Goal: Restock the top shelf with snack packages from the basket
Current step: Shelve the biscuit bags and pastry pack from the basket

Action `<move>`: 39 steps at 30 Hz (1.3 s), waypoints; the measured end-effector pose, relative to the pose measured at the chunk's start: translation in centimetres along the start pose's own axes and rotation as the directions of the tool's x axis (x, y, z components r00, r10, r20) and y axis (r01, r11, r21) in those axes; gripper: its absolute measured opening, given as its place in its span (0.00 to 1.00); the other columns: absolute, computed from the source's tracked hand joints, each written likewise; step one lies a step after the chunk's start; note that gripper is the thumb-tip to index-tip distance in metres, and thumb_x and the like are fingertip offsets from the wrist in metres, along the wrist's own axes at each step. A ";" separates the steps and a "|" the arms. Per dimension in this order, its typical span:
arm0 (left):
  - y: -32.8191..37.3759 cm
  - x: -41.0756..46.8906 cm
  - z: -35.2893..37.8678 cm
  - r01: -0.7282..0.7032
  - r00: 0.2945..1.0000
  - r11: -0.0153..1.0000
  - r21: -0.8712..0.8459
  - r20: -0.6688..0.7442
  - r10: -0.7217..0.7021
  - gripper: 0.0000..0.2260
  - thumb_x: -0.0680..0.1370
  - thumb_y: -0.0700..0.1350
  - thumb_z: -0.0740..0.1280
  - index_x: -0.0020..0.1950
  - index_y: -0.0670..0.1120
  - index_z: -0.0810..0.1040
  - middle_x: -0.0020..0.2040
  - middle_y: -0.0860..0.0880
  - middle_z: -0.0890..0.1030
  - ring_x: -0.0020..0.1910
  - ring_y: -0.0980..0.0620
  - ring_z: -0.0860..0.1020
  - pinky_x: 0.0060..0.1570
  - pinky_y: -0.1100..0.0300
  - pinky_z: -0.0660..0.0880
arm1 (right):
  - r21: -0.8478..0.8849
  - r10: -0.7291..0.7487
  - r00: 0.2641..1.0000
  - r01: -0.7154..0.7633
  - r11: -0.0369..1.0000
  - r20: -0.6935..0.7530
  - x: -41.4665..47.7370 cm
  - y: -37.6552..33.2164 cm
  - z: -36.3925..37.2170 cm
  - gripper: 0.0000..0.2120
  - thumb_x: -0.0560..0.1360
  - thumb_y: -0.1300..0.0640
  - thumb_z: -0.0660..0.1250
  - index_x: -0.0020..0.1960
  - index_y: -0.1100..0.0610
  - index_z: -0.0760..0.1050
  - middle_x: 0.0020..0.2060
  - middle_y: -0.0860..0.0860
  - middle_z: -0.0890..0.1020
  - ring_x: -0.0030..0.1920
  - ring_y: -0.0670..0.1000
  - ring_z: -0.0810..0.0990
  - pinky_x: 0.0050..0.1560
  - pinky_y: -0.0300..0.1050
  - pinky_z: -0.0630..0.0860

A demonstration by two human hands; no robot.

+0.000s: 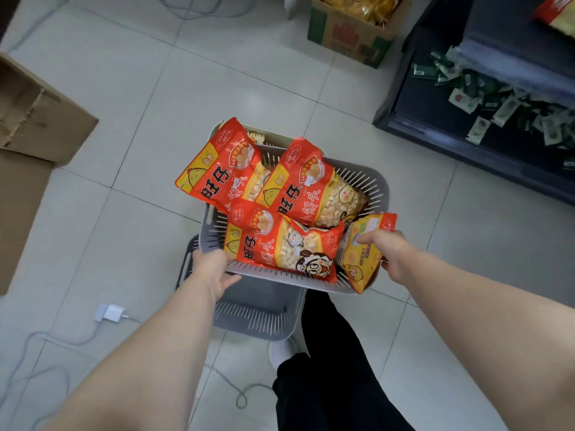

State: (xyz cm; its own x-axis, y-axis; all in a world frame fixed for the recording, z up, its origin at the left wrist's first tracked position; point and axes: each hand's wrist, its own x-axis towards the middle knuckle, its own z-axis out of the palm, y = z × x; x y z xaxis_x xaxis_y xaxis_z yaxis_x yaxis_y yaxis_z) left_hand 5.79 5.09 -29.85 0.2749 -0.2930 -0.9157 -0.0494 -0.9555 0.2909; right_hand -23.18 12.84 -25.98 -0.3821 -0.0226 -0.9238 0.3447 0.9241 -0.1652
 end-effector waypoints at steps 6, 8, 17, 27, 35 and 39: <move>4.9 0.7 1.2 -0.331 0.942 0.900 0.285 0.043 0.333 0.18 0.77 0.31 0.61 0.62 0.48 0.72 0.53 0.50 0.78 0.52 0.48 0.76 0.51 0.53 0.73 | -0.025 0.010 0.999 -0.012 1.000 -0.053 1.2 -0.1 0.0 0.33 0.71 0.63 0.70 0.72 0.57 0.59 0.67 0.57 0.71 0.66 0.59 0.70 0.53 0.50 0.68; 5.5 0.5 1.6 -0.348 0.937 0.913 0.214 0.100 0.334 0.17 0.77 0.29 0.61 0.61 0.45 0.72 0.52 0.52 0.79 0.52 0.49 0.76 0.46 0.56 0.71 | -0.029 0.013 0.998 -0.014 0.999 -0.057 1.1 -0.1 0.2 0.34 0.72 0.63 0.70 0.72 0.57 0.58 0.66 0.57 0.71 0.66 0.59 0.70 0.53 0.50 0.69; 5.1 0.3 0.9 -0.327 0.928 0.940 0.093 0.218 0.301 0.22 0.75 0.36 0.70 0.66 0.47 0.70 0.57 0.50 0.81 0.52 0.51 0.79 0.47 0.54 0.76 | -0.016 0.010 1.000 -0.010 1.000 -0.007 0.4 -0.3 0.3 0.35 0.71 0.64 0.70 0.73 0.54 0.58 0.66 0.56 0.73 0.65 0.60 0.71 0.56 0.52 0.70; 5.1 -2.0 0.4 -0.257 0.959 0.966 -0.009 0.120 0.256 0.18 0.75 0.42 0.73 0.63 0.47 0.76 0.52 0.49 0.84 0.50 0.49 0.82 0.41 0.56 0.75 | -0.012 -0.043 0.998 0.044 0.999 0.041 -1.0 -0.8 -1.4 0.32 0.71 0.70 0.66 0.72 0.54 0.62 0.65 0.56 0.74 0.66 0.58 0.71 0.57 0.50 0.67; 3.8 -8.3 -2.0 -0.210 0.976 0.978 -0.005 0.053 0.210 0.16 0.75 0.45 0.73 0.61 0.47 0.77 0.52 0.47 0.84 0.48 0.48 0.82 0.40 0.54 0.75 | 0.017 -0.082 0.990 0.080 0.997 0.117 -6.7 0.9 -3.8 0.31 0.75 0.66 0.68 0.74 0.56 0.59 0.65 0.57 0.73 0.54 0.55 0.70 0.50 0.50 0.65; 3.8 -11.9 -2.9 -0.226 0.972 0.970 0.084 0.091 0.219 0.18 0.73 0.46 0.75 0.61 0.46 0.78 0.52 0.45 0.85 0.50 0.43 0.84 0.44 0.50 0.78 | 0.083 -0.124 0.984 0.114 0.990 0.127 -10.9 3.6 -6.2 0.29 0.75 0.66 0.69 0.72 0.57 0.62 0.65 0.57 0.75 0.59 0.58 0.73 0.50 0.49 0.67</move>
State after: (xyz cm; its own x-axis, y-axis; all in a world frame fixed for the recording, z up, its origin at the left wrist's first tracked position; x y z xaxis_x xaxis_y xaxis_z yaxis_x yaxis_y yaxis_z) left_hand 5.14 5.01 -16.99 0.1687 -0.4969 -0.8513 -0.1908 -0.8638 0.4663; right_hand -23.13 18.75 -14.40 -0.3097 -0.1853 -0.9326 0.3689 0.8806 -0.2975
